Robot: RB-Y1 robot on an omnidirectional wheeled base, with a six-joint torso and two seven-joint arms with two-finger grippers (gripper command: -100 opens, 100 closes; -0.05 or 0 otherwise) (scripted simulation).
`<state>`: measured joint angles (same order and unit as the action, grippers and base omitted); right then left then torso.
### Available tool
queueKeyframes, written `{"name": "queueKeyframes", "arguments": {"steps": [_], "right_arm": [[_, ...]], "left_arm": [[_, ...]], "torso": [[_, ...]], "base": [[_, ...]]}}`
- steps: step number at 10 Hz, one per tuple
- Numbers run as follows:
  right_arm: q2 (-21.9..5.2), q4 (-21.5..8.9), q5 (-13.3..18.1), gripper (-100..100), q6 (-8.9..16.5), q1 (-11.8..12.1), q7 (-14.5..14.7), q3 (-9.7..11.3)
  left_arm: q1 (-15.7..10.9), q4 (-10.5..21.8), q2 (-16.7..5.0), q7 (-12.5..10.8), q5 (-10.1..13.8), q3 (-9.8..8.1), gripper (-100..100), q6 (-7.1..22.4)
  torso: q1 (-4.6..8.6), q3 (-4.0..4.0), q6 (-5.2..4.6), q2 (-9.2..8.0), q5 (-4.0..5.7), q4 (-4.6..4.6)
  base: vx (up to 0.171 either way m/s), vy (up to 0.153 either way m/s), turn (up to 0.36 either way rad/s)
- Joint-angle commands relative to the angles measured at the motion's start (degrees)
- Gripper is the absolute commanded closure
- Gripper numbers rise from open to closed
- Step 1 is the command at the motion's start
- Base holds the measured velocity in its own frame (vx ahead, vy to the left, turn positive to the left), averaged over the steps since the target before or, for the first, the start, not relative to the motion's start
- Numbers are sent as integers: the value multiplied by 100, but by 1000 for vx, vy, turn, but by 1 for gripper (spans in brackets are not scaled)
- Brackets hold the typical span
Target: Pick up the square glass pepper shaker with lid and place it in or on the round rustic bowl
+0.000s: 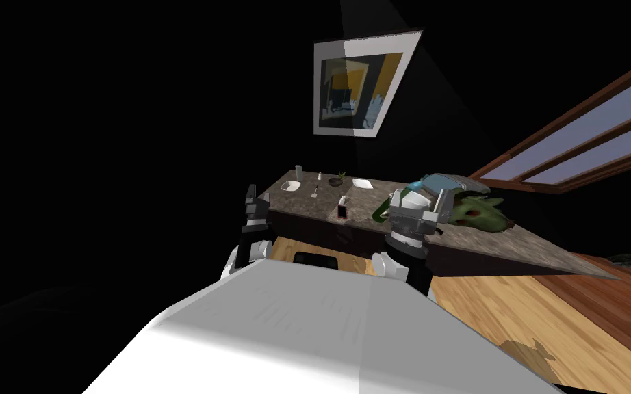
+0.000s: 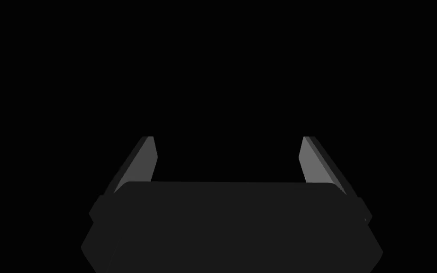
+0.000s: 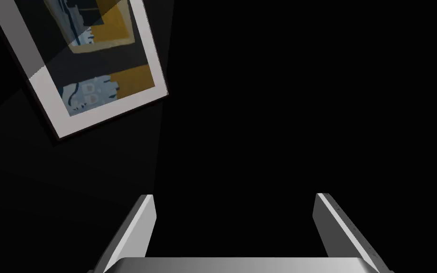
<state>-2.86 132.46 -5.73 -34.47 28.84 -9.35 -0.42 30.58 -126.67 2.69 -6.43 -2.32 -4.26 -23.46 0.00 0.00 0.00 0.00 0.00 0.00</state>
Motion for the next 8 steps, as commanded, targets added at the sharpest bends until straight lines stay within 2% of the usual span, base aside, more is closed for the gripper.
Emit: {"name": "queueKeyframes", "arguments": {"steps": [1, 5, 8], "right_arm": [[-207, -156, 123, -100, 20, -15, 88, -41], [-645, -667, 537, -100, 74, -53, 386, -199], [-1003, -1184, 980, -100, 120, -85, 708, -384]], "left_arm": [[0, 0, 0, 0, 0, 0, 0, 0], [-1, 0, 1, 0, 0, 1, 0, 0], [-2, 0, 1, 0, 0, 1, 0, 0]], "torso": [[0, 0, 0, 0, 0, 0], [-25, 16, 1, -27, -5, 6], [-28, 25, 0, -44, -7, 9]], "base": [[-26, 28, 41], [-71, 65, 40], [-119, 82, 47]]}}
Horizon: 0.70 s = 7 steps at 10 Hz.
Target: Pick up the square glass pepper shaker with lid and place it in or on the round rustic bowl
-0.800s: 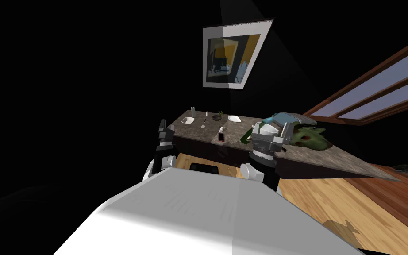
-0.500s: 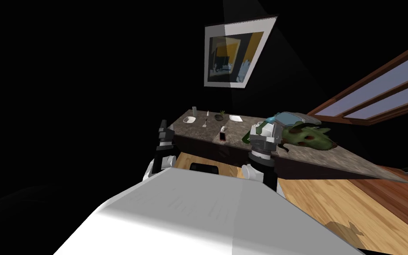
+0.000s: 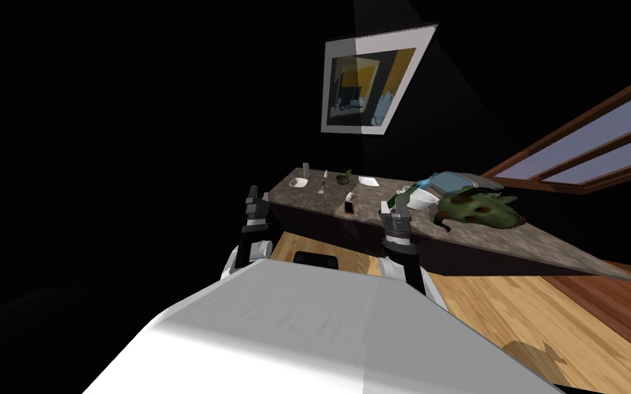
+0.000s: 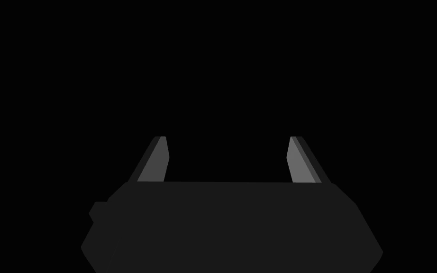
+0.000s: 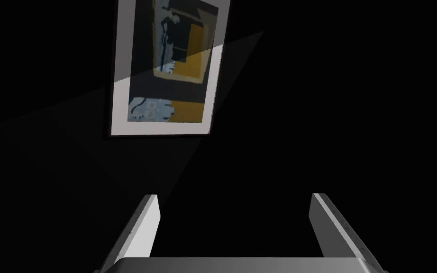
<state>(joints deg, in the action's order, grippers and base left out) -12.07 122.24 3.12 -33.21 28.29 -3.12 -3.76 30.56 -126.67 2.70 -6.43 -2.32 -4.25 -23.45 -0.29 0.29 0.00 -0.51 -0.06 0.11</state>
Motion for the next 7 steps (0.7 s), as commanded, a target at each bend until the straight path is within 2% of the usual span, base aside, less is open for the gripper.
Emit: {"name": "queueKeyframes", "arguments": {"steps": [1, 3, 4, 6, 7], "right_arm": [[-82, -179, 95, -100, -7, -31, 86, -50], [-327, -569, 428, -100, 27, -55, 329, -186], [-327, -574, 428, -100, 27, -55, 329, -186], [-580, -954, 773, -100, 71, -87, 584, -319], [-580, -990, 773, -100, 71, -87, 584, -319]], "left_arm": [[0, 0, 0, 0, 0, 0, 0, 0], [1, 0, 0, 0, 0, 0, 0, 0], [0, 0, 0, 0, 0, 0, 0, 0], [1, 0, 0, 0, 0, 0, 0, 0], [0, 0, 0, 0, 0, 0, 0, 0]], "torso": [[0, 0, 0, 0, 0, 0], [5, -7, 0, 13, 1, -3], [3, -6, 0, 11, 0, -2], [13, -9, 0, 17, 3, -3], [10, -6, 0, 11, 2, -2]], "base": [[-96, 63, 12], [-97, 73, 41], [-80, 52, 20], [-98, 54, 55], [-83, 59, 19]]}}
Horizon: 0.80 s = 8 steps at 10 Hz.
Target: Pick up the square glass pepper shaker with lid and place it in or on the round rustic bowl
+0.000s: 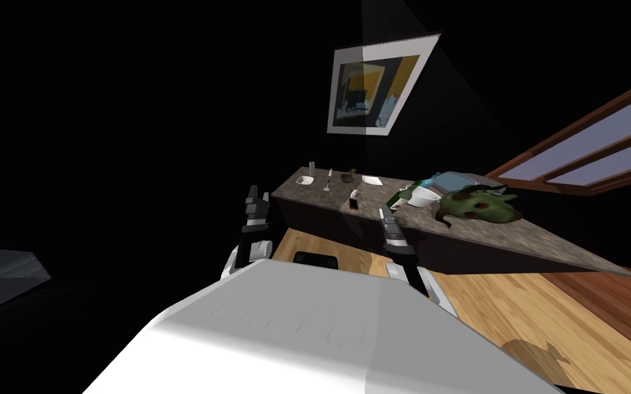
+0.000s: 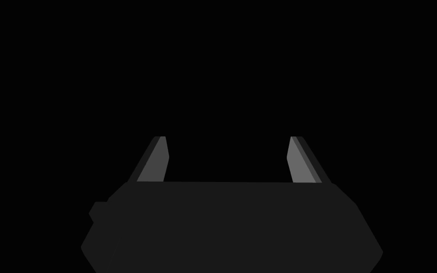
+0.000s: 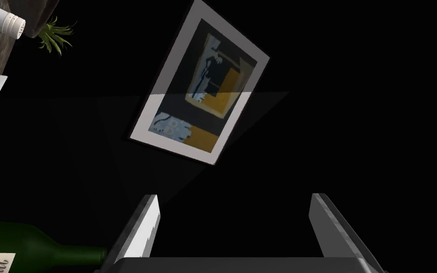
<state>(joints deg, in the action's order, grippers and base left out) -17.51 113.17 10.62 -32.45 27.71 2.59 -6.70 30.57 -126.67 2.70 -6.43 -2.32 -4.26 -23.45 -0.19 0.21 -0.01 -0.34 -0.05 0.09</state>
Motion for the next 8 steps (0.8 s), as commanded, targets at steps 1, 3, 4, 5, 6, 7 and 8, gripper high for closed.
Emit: {"name": "queueKeyframes", "arguments": {"steps": [1, 3, 4, 5, 6, 7, 8], "right_arm": [[-167, -286, 196, -100, 22, -49, 140, -86], [-438, -701, 534, -100, 89, -101, 392, -188], [-438, -728, 534, -100, 89, -101, 392, -188], [-582, -945, 696, -100, 130, -134, 512, -226], [-733, -1162, 851, -100, 177, -172, 628, -254], [-888, -1343, 997, -100, 231, -216, 738, -270], [-888, -1378, 997, -100, 231, -216, 738, -270]], "left_arm": [[0, 0, 0, 0, 0, 0, 0, 0], [0, 0, 0, 0, 0, 0, 0, 0], [0, 0, 0, 0, 0, 0, 0, 0], [0, 0, 0, 0, 0, 0, 0, 0], [0, 0, 0, 0, 0, 0, 0, 0], [0, 0, 0, 0, 0, 0, 0, 0], [0, 0, 0, 0, 0, 0, 0, 0]], "torso": [[0, 0, 0, 0, 0, 0], [-6, 0, 1, 0, -1, -1], [-10, 2, 1, -5, -2, 1], [-3, -2, 0, 5, -1, -1], [3, -5, 1, 9, 0, -2], [-4, -5, 1, 8, -1, -2], [-5, -7, 1, 13, -2, -3]], "base": [[-74, 75, 34], [-100, 85, 83], [-68, 66, 11], [-64, 53, 42], [-72, 78, 83], [-51, 82, 88], [-17, 54, 26]]}}
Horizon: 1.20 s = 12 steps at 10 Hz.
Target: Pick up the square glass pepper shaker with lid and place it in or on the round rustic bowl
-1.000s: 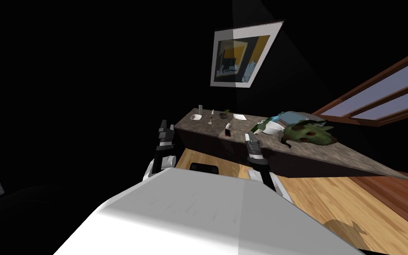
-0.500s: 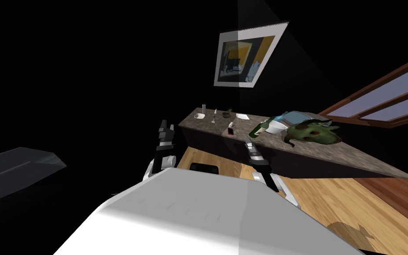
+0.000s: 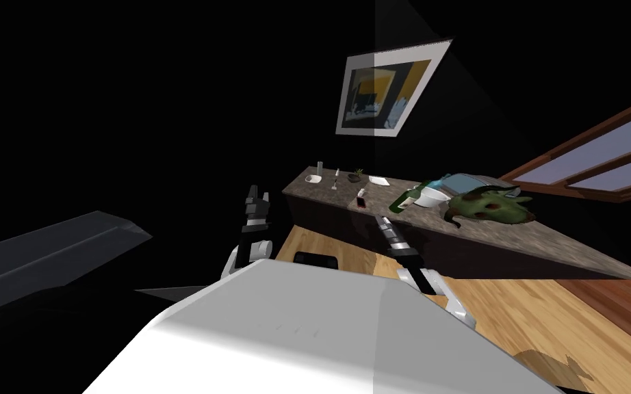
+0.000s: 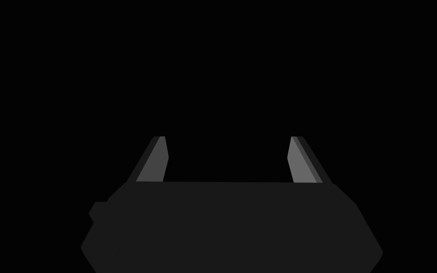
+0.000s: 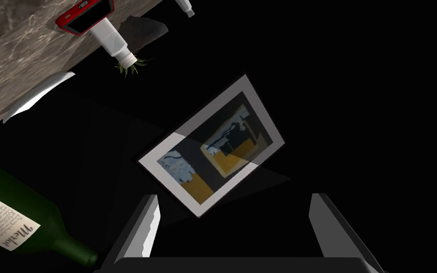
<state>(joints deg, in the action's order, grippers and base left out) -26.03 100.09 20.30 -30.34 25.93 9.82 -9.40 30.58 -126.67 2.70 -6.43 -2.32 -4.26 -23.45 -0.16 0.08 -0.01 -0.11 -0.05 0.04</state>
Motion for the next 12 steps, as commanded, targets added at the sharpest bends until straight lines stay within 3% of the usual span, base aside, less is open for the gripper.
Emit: {"name": "queueKeyframes", "arguments": {"steps": [1, 7, 10, 12], "right_arm": [[-196, -283, 165, -100, 81, -88, 117, -4], [-881, -1107, 601, -100, 381, -341, 450, 99], [-1392, -1623, 811, -100, 657, -573, 616, 289], [-1581, -1842, 862, -100, 753, -655, 657, 368]], "left_arm": [[0, 0, 0, 0, 0, 0, 0, 0], [1, 0, 0, 0, 0, 0, 0, 0], [1, 0, 0, 0, 0, 0, 0, 0], [2, 0, -1, 0, 0, -1, 0, 0]], "torso": [[0, 0, 0, 0, 0, 0], [8, -14, 0, 24, 2, -6], [10, -29, 2, 50, 2, -11], [13, -33, 0, 56, 4, -13]], "base": [[-2, 49, 59], [23, 45, 68], [108, 36, 113], [104, 24, 48]]}}
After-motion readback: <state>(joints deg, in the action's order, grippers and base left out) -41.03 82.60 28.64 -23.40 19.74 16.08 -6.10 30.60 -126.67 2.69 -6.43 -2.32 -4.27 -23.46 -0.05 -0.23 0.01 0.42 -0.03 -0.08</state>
